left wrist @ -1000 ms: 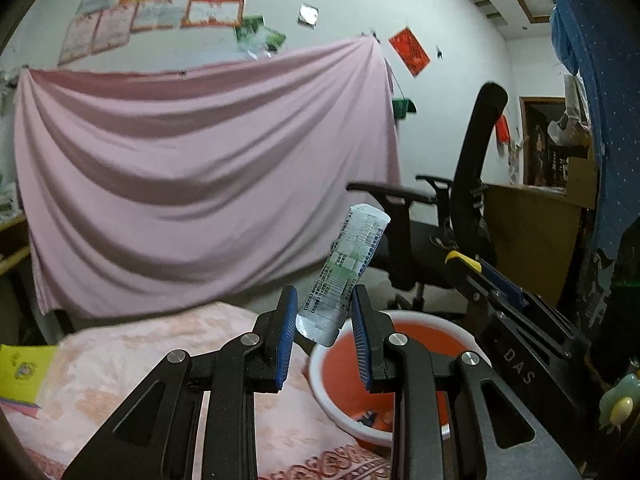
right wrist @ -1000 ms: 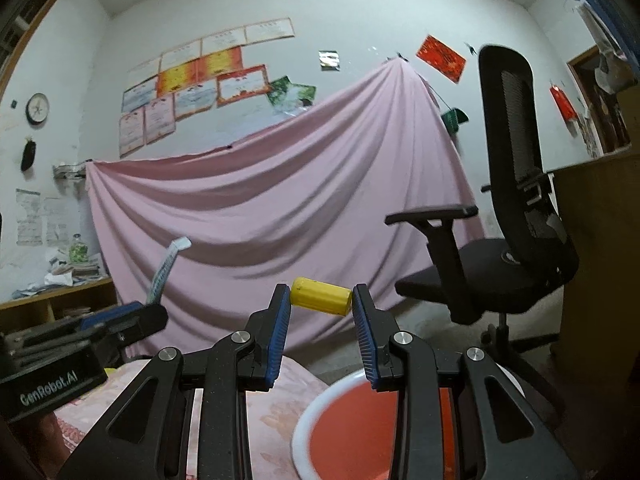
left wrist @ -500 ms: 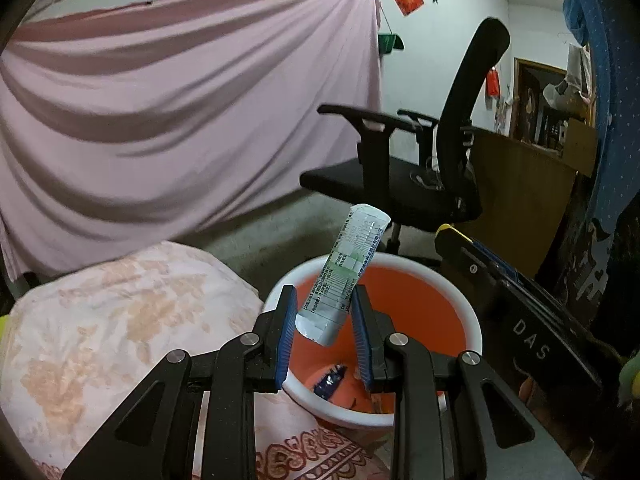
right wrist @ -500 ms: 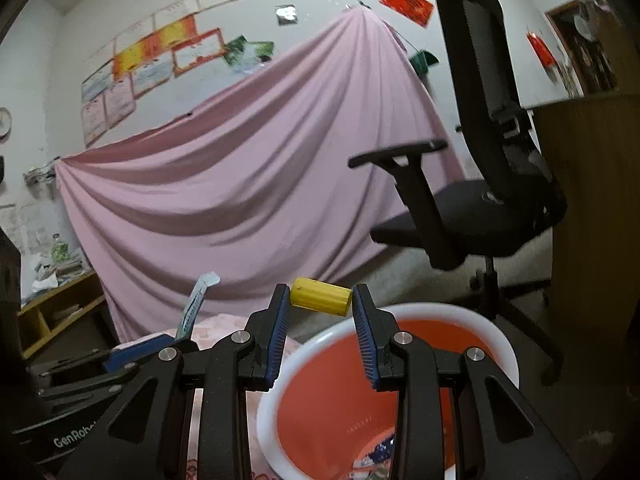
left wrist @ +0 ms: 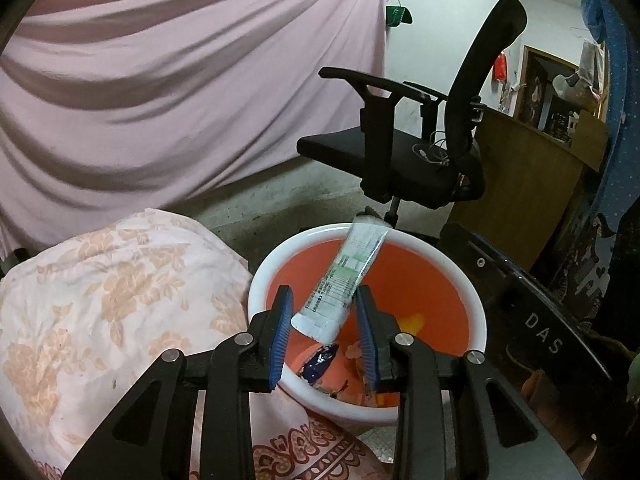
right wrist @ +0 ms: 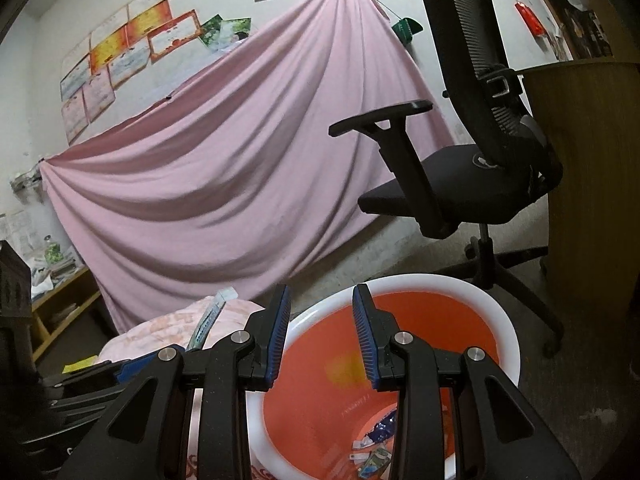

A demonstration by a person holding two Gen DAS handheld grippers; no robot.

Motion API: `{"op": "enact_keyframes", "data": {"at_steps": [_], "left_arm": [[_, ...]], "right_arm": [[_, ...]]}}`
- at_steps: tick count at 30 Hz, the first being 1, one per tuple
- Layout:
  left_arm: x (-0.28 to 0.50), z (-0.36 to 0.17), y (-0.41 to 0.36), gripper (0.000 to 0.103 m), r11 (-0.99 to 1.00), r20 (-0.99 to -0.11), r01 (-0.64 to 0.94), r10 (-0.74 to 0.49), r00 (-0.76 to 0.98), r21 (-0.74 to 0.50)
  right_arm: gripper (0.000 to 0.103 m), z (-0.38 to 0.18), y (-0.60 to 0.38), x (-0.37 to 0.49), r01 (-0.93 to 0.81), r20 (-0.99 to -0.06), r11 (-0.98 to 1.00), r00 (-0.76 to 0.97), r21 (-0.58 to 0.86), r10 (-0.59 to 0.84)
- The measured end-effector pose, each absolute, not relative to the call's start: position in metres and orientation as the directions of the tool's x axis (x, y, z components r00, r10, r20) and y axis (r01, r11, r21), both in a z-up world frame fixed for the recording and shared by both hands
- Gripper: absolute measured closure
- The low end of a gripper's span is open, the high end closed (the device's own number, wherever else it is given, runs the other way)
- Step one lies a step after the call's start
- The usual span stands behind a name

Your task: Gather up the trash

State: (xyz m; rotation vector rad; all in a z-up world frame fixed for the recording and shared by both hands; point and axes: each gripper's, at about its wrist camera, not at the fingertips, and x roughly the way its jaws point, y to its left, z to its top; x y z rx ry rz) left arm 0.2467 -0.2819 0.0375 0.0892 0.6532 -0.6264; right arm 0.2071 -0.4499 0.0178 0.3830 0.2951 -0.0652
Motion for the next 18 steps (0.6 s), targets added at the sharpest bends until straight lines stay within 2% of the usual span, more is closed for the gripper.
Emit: {"op": "enact_keyframes", "data": {"at_steps": [3, 6, 11, 13, 16, 18], "left_arm": [[0.248, 0.036, -0.279, 0.073, 0.821, -0.594, 0.559, -0.509, 0.623, -0.117], [0.249, 0.037, -0.274, 0.067, 0.826, -0.590, 0.548, -0.510, 0.626, -0.134], [0.249, 0.039, -0.267, 0.065, 0.836, -0.584, 0.529, -0.504, 0.636, -0.145], [0.248, 0.041, -0.260, 0.056, 0.842, -0.573, 0.516, -0.505, 0.646, -0.160], [0.245, 0.045, -0.248, 0.048, 0.853, -0.547, 0.489, -0.501, 0.671, -0.181], [0.244, 0.048, -0.238, 0.048, 0.863, -0.534, 0.468, -0.492, 0.688, -0.192]], "right_arm": [[0.061, 0.017, -0.451, 0.207, 0.122, -0.296, 0.922, 0.955, 0.366, -0.009], [0.060, 0.018, -0.452, 0.206, 0.124, -0.291, 0.921, 0.957, 0.369, -0.012], [0.057, 0.018, -0.452, 0.207, 0.125, -0.290, 0.922, 0.957, 0.367, -0.015], [0.056, 0.019, -0.451, 0.206, 0.126, -0.285, 0.923, 0.958, 0.363, -0.019], [0.052, 0.020, -0.449, 0.205, 0.129, -0.273, 0.927, 0.962, 0.352, -0.030], [0.046, 0.021, -0.448, 0.203, 0.129, -0.264, 0.930, 0.964, 0.344, -0.036]]}}
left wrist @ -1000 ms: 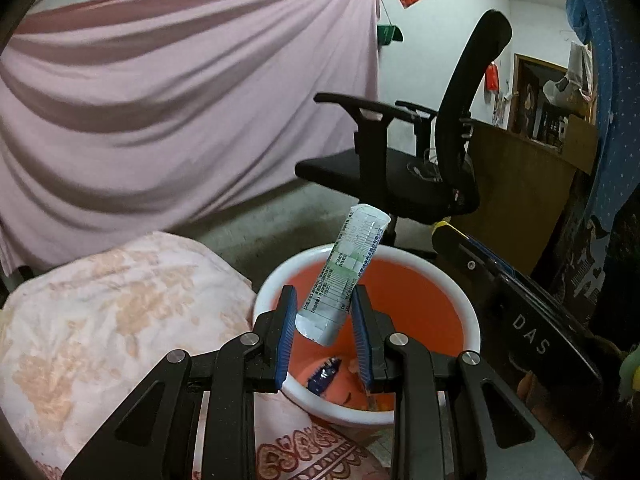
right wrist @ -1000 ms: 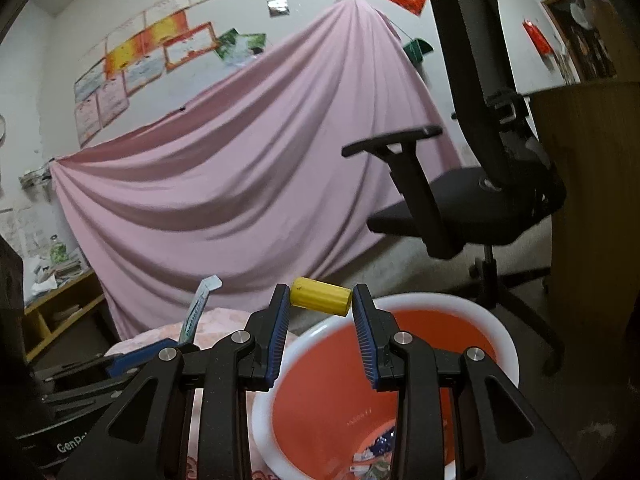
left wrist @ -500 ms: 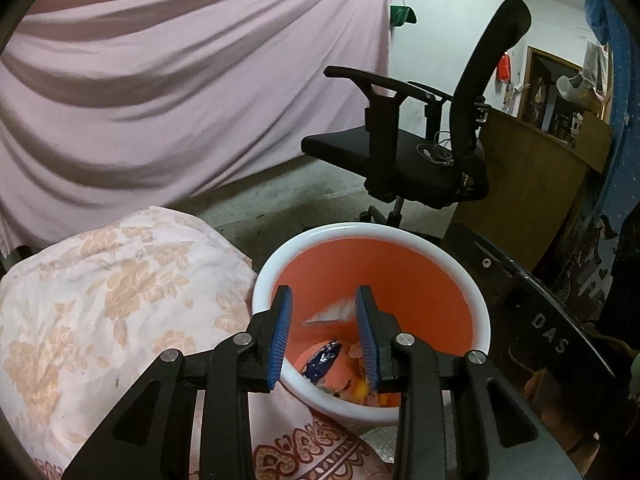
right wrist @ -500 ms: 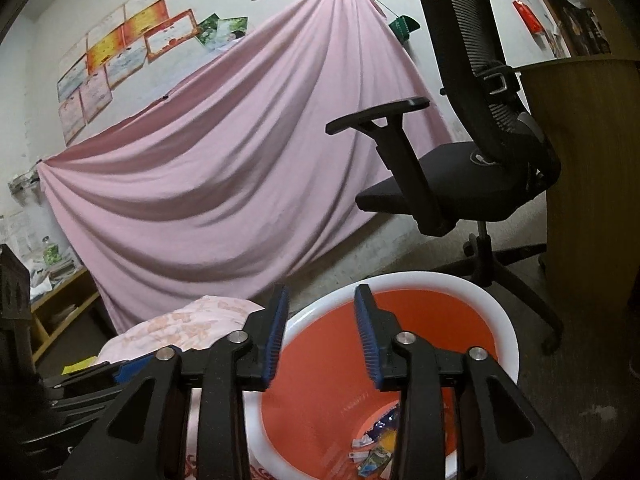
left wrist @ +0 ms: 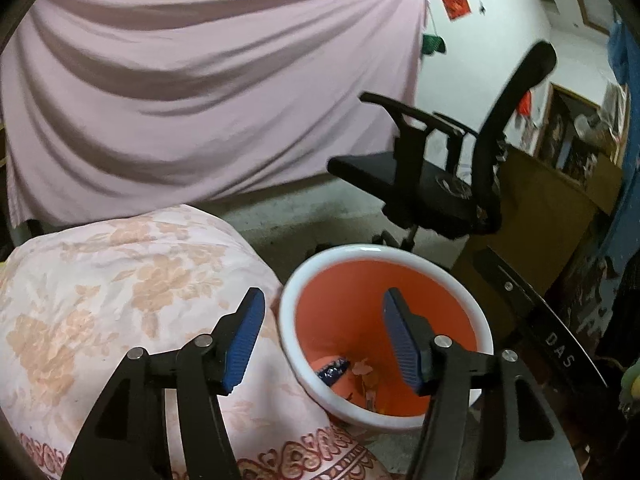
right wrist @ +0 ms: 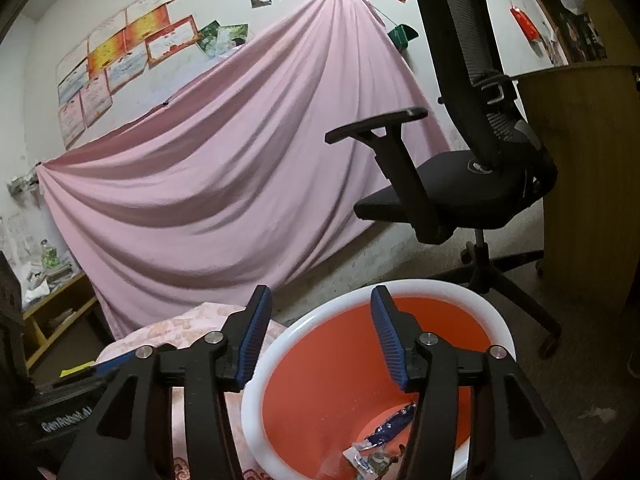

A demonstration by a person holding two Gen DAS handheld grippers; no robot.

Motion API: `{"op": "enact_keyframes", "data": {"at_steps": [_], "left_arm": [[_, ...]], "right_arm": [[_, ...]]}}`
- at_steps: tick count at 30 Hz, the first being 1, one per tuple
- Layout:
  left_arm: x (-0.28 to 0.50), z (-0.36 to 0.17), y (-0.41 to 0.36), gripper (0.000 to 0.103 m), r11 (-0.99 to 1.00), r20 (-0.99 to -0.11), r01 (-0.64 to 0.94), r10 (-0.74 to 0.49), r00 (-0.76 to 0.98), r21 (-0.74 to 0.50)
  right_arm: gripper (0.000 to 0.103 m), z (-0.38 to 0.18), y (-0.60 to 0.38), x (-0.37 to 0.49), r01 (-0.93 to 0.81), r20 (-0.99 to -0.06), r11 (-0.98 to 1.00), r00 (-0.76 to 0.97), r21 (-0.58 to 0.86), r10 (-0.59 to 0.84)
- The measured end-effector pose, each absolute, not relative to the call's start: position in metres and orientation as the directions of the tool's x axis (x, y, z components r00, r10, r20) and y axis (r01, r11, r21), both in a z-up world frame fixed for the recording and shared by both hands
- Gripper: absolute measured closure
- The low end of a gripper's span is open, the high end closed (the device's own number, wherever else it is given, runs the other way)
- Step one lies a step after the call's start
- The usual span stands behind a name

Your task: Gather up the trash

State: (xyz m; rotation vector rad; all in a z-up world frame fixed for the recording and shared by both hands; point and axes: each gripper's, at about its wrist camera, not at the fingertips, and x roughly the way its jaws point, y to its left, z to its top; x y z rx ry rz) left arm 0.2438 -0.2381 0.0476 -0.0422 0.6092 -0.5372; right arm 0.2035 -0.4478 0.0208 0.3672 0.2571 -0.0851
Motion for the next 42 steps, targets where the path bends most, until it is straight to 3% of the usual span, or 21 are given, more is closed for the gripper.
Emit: {"op": "enact_keyframes", "data": {"at_steps": [3, 5, 7, 8, 11, 15, 28, 42], "left_arm": [[0.243, 0.052, -0.224, 0.044, 0.875, -0.518, 0.438, -0.478, 0.709, -0.207], [0.239, 0.055, -0.212, 0.038, 0.884, -0.502, 0.417, -0.465, 0.729, -0.213], [0.235, 0.059, -0.201, 0.021, 0.887, -0.478, 0.403, -0.461, 0.748, -0.225], [0.232, 0.061, -0.196, 0.017, 0.889, -0.464, 0.396, -0.457, 0.759, -0.228], [0.223, 0.067, -0.181, 0.013, 0.896, -0.418, 0.381, -0.443, 0.793, -0.227], [0.211, 0.075, -0.164, 0.007, 0.919, -0.379, 0.344, -0.393, 0.838, -0.193], [0.159, 0.079, -0.101, 0.004, 0.959, -0.284, 0.246, -0.278, 0.918, -0.142], [0.100, 0.053, -0.043, 0.003, 0.986, -0.269, 0.109, -0.141, 0.953, -0.130]], "right_arm": [[0.032, 0.023, -0.445, 0.201, 0.123, -0.244, 0.933, 0.969, 0.337, -0.040], [0.031, 0.025, -0.442, 0.199, 0.119, -0.230, 0.937, 0.972, 0.327, -0.043], [0.025, 0.027, -0.438, 0.196, 0.114, -0.213, 0.943, 0.976, 0.314, -0.047], [0.024, 0.028, -0.437, 0.195, 0.111, -0.206, 0.944, 0.977, 0.310, -0.048], [0.020, 0.031, -0.431, 0.192, 0.098, -0.182, 0.950, 0.982, 0.297, -0.044], [0.001, 0.036, -0.421, 0.184, 0.082, -0.142, 0.958, 0.989, 0.274, -0.044], [0.000, 0.055, -0.363, 0.143, -0.031, -0.004, 0.983, 0.999, 0.181, 0.033], [0.000, 0.060, -0.329, 0.094, -0.055, 0.063, 0.989, 0.997, 0.139, 0.046]]}}
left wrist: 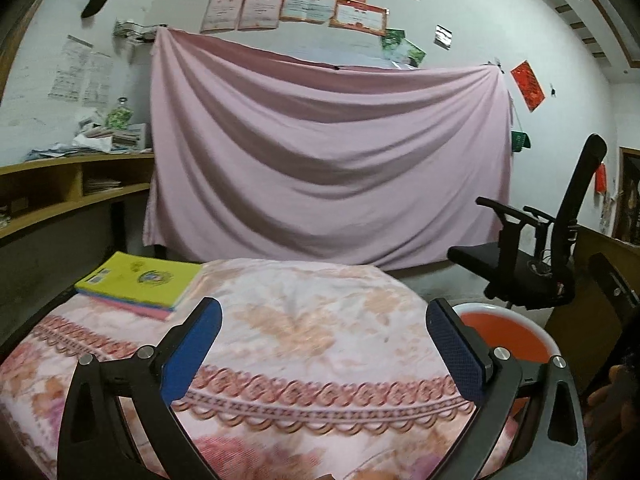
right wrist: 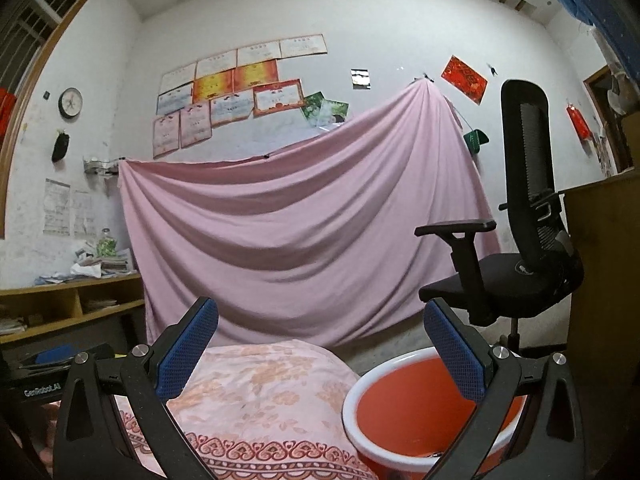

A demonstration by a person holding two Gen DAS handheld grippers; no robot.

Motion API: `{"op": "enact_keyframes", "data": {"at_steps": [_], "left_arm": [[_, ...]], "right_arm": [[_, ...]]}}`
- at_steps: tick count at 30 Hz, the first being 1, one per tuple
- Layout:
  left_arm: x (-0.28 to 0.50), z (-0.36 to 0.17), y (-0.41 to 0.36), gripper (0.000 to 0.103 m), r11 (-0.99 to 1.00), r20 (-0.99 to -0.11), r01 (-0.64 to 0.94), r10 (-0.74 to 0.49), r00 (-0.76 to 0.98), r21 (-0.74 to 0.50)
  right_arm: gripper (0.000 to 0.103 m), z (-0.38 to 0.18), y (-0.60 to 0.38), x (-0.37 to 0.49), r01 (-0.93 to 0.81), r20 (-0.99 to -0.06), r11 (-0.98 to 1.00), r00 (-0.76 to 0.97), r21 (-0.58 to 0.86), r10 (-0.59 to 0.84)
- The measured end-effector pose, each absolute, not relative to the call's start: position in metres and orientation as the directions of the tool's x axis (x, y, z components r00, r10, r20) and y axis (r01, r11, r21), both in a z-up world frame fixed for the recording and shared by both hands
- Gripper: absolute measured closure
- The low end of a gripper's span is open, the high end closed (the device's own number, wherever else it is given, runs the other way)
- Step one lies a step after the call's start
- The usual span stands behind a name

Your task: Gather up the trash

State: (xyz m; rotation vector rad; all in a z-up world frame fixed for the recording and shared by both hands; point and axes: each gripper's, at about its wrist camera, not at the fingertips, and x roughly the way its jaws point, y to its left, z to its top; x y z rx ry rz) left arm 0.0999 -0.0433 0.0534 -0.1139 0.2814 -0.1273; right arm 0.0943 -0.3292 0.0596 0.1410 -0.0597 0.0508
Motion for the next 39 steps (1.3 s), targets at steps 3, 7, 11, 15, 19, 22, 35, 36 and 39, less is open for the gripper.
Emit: {"op": "enact_keyframes", "data": {"at_steps": [3, 7, 11, 15, 19, 22, 35, 36, 39], "left_arm": [[0.090, 0.050, -0.032, 0.003, 0.987, -0.270, 0.085, -0.119, 0.956, -0.134], [0.072, 0.043, -0.019, 0.003, 0.991, -0.262, 0.049, -0.081, 0.962, -0.125], [0.056, 0.036, -0.007, 0.003, 0.990, -0.262, 0.026, -0.063, 0.963, -0.142], [0.040, 0.033, 0.000, 0.003, 0.990, -0.250, 0.015, -0.049, 0.967, -0.137], [0.029, 0.030, 0.005, 0.003, 0.992, -0.236, 0.005, -0.035, 0.971, -0.127], [0.023, 0.023, 0.009, 0.003, 0.993, -0.228, -0.001, -0.025, 0.973, -0.114], [0.034, -0.015, 0.015, 0.003, 0.992, -0.258, -0.081, 0.054, 0.965, -0.092], [0.035, -0.017, 0.015, 0.003, 0.992, -0.260, -0.084, 0.058, 0.964, -0.089], [0.039, -0.024, 0.013, 0.003, 0.993, -0.266, -0.087, 0.062, 0.962, -0.081]], "right_arm": [[0.000, 0.056, -0.324, 0.086, -0.052, 0.054, 0.990, 0.997, 0.131, 0.045], [0.000, 0.051, -0.317, 0.077, -0.060, 0.011, 0.991, 0.998, 0.121, 0.059], [0.000, 0.048, -0.310, 0.064, -0.062, -0.005, 0.993, 0.998, 0.097, 0.063], [0.000, 0.049, -0.303, 0.054, -0.066, -0.013, 0.994, 0.998, 0.085, 0.068], [0.000, 0.048, -0.294, 0.047, -0.062, -0.021, 0.996, 0.998, 0.066, 0.064], [0.000, 0.043, -0.290, 0.038, -0.036, 0.018, 0.998, 0.999, 0.057, 0.035], [0.000, -0.002, -0.255, 0.060, -0.121, -0.082, 0.993, 0.989, -0.010, 0.120], [0.000, -0.004, -0.254, 0.061, -0.125, -0.085, 0.992, 0.989, -0.014, 0.124], [0.000, -0.010, -0.254, 0.066, -0.129, -0.103, 0.991, 0.987, -0.023, 0.126]]}}
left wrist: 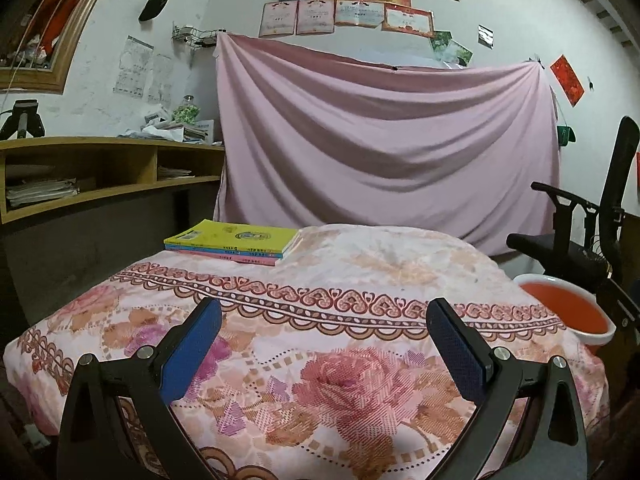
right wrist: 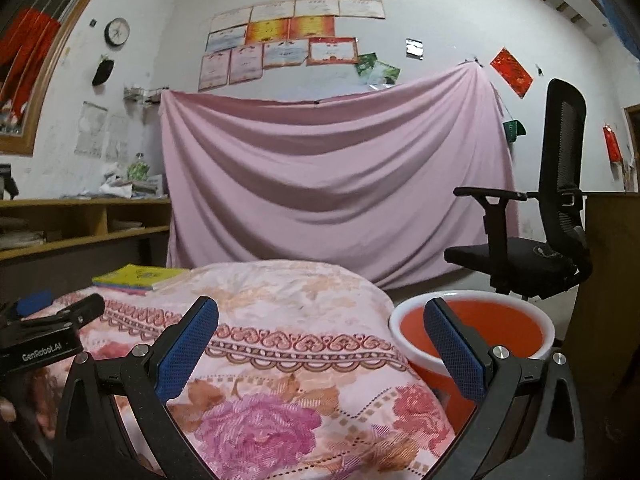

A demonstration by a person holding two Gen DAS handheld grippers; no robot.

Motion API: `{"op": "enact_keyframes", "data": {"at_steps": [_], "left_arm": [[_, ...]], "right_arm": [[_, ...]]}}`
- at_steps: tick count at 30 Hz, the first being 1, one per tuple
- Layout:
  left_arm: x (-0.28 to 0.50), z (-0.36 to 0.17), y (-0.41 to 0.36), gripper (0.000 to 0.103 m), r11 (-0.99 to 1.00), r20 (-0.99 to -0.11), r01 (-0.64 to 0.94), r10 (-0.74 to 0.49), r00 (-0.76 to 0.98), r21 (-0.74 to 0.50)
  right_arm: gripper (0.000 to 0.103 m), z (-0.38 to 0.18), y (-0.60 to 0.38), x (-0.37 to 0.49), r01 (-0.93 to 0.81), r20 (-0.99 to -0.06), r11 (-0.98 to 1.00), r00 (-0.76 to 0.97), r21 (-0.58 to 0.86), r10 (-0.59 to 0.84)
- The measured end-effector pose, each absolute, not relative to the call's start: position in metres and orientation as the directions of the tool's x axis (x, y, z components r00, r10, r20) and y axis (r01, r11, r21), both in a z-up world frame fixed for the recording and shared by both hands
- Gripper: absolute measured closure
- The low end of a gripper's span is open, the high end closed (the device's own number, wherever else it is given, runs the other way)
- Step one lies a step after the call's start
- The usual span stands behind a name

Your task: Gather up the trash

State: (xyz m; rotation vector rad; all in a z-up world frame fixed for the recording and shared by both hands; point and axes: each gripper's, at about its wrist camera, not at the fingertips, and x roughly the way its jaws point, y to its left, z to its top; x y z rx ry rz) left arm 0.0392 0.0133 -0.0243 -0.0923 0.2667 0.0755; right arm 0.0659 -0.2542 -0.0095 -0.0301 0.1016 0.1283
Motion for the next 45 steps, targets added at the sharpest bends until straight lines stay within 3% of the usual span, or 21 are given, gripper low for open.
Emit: {"op": "enact_keyframes", "data": {"at_steps": [45], "left_arm": [[0.031, -0.023, 0.009, 0.003, 0.994, -0.239, -0.063, 0.040, 0.970, -0.089]], "right_arm": [[0.000, -0.020, -0.262, 0.075, -0.143, -0.142, 0.990, 0.980, 0.010, 0.142]]}}
